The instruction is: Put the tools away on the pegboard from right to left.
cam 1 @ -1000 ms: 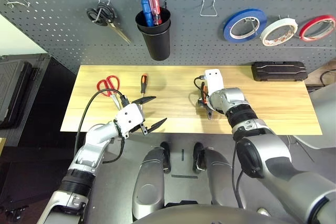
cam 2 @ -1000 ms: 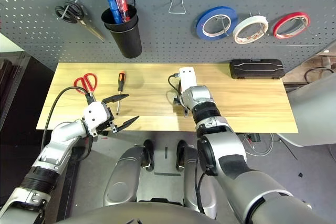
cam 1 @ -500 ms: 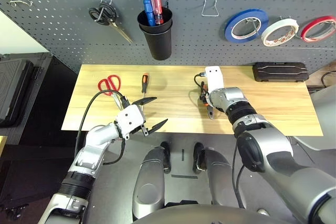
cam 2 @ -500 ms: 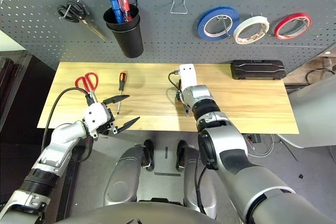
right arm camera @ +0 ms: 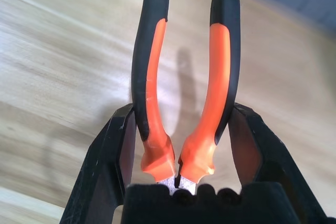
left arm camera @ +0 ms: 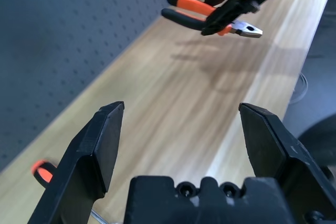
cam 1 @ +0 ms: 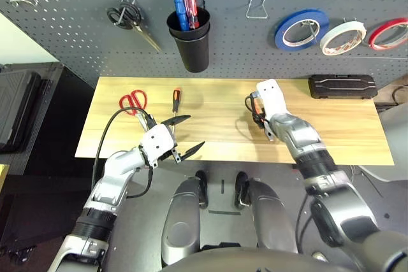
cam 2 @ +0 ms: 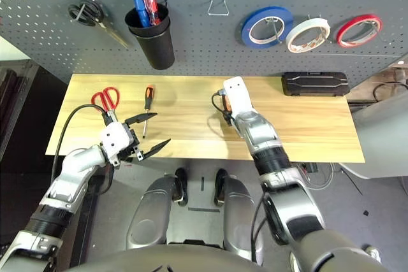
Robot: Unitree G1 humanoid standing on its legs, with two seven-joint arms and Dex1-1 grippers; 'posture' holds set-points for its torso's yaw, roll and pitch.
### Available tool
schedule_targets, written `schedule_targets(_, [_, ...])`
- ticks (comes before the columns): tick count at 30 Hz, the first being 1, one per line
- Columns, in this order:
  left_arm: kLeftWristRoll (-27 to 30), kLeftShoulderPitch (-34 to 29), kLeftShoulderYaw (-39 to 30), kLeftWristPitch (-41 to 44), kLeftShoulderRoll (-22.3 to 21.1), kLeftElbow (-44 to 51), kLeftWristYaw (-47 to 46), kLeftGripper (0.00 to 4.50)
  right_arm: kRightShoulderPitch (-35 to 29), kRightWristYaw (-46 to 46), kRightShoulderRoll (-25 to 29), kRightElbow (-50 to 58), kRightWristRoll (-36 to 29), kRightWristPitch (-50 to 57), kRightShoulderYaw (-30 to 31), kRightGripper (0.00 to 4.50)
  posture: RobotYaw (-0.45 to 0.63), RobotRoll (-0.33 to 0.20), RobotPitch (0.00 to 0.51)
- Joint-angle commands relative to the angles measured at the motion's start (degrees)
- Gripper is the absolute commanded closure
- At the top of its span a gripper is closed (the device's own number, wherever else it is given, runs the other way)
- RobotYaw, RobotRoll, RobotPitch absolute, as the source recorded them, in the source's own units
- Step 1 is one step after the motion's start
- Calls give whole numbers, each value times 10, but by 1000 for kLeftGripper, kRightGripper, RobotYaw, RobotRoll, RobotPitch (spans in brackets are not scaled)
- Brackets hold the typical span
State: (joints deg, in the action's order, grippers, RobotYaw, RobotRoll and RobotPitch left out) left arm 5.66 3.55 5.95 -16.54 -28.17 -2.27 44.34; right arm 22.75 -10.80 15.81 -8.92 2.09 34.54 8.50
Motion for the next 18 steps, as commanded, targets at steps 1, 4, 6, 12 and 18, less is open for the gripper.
schedule_targets(1, [24,-20,-4,6,8,34,-3,0,-41,-38,31,42,5,-91,1,1638,158,0,256])
schedule_targets(4, [39,-33,2,6,20,65,-5,0,-64,-53,59,47,9,-157,-11,1638,155,0,249])
schedule_targets(6, [46,-37,0,15,30,85,-13,0,-73,-60,70,46,6,-188,-20,1638,156,0,247])
schedule_targets(12, [62,-38,-18,44,31,151,-36,0,-95,-91,87,46,-21,-304,-57,1638,164,0,237])
schedule_targets(18, [75,-36,-34,86,17,227,-49,0,-108,-128,99,59,-51,-376,-91,1638,180,0,233])
